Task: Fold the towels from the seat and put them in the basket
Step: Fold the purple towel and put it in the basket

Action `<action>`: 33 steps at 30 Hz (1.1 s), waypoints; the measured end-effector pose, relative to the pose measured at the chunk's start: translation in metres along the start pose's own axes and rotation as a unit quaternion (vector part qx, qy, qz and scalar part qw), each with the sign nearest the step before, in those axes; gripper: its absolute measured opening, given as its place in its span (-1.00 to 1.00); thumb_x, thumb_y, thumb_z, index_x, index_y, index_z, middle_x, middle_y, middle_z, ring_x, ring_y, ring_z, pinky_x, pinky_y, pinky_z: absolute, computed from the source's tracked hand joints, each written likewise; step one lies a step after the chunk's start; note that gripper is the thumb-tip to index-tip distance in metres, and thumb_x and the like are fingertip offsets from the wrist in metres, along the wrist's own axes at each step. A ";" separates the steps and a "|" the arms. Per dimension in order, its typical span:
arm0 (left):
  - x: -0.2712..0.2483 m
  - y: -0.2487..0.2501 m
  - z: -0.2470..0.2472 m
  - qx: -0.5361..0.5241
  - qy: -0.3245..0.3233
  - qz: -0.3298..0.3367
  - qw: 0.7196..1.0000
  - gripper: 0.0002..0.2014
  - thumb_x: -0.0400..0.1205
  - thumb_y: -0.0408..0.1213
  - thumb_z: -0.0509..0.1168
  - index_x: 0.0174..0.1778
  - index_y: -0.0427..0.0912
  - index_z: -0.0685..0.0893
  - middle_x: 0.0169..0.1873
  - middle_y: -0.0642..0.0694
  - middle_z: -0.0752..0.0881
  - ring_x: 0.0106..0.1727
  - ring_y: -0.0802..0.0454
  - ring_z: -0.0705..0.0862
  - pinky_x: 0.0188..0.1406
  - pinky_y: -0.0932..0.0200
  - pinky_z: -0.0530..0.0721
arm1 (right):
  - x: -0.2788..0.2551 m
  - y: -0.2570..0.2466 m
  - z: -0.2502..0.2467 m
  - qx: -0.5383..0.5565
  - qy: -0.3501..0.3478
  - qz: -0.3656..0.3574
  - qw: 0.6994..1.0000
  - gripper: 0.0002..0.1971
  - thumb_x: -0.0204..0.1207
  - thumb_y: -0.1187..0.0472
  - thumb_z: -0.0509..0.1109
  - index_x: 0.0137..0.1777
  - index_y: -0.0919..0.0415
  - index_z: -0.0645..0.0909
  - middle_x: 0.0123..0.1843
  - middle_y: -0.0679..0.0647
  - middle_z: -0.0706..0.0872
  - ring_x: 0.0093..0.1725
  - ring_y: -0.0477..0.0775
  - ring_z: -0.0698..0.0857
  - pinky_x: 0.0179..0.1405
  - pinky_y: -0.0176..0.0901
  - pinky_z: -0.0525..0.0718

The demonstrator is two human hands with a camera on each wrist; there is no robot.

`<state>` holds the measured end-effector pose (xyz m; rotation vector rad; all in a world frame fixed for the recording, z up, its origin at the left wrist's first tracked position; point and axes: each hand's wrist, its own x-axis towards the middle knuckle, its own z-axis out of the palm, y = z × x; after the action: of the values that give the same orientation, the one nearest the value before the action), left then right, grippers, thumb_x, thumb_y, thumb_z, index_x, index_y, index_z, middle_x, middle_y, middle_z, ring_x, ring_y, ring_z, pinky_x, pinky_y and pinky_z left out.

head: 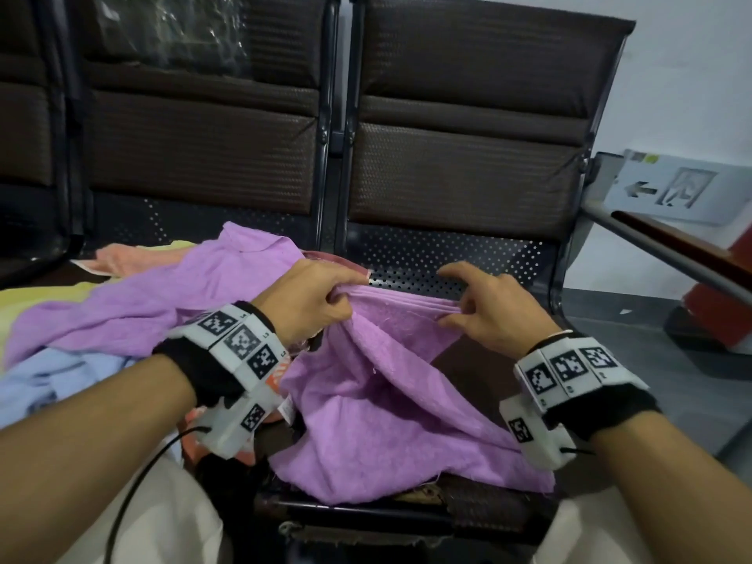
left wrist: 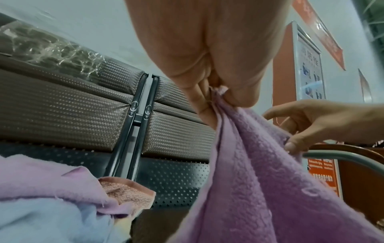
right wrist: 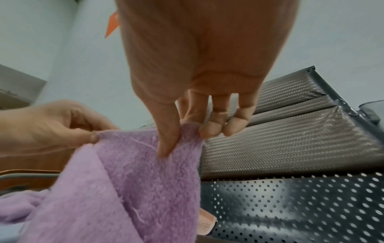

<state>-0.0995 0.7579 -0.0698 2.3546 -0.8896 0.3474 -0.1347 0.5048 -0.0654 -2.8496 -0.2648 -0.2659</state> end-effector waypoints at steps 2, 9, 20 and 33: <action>0.000 0.003 -0.002 0.015 0.011 0.023 1.000 -0.66 0.42 -0.54 0.32 0.10 -0.29 0.77 -0.14 -0.11 0.79 -0.21 0.35 0.53 -0.15 0.67 0.35 | -0.003 -0.007 -0.004 -0.008 -0.001 -0.008 1.000 -0.60 0.38 0.01 0.54 0.24 -0.15 0.65 -0.22 -0.16 0.73 -0.06 -0.02 0.73 0.00 -0.07 0.70; -0.003 0.002 -0.006 -0.004 0.078 0.004 0.997 -0.73 0.44 -0.49 0.34 0.02 -0.24 0.79 -0.19 0.02 0.76 -0.31 0.43 0.53 -0.17 0.75 0.36 | -0.008 -0.017 -0.015 -0.007 0.094 -0.059 0.994 -0.86 0.33 0.10 0.59 -0.12 0.05 0.77 -0.01 -0.09 0.34 -0.13 0.01 0.57 -0.12 -0.12 0.59; -0.001 0.033 -0.036 -0.038 0.114 -0.039 0.992 -0.84 0.50 -0.43 0.27 -0.10 -0.18 0.71 -0.43 0.14 0.58 -0.38 0.31 0.53 -0.33 0.40 0.42 | -0.011 -0.044 -0.048 0.143 0.163 0.037 0.975 -0.83 0.44 0.37 0.27 -0.10 0.07 0.49 -0.21 0.11 0.72 -0.17 0.17 0.66 -0.31 -0.24 0.35; 0.039 0.081 -0.124 -0.079 0.171 -0.029 0.982 -0.81 0.58 -0.47 0.17 -0.02 -0.24 0.67 -0.21 -0.19 0.71 -0.32 0.00 0.65 -0.43 0.33 0.70 | 0.008 -0.077 -0.146 0.240 0.320 0.065 0.914 -0.81 0.44 0.04 0.45 -0.36 0.04 0.61 -0.46 -0.18 0.60 -0.30 -0.09 0.56 -0.27 -0.26 0.39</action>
<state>-0.1284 0.7651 0.0807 2.0873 -0.6571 0.6117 -0.1657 0.5380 0.0934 -2.1404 0.0015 -0.9324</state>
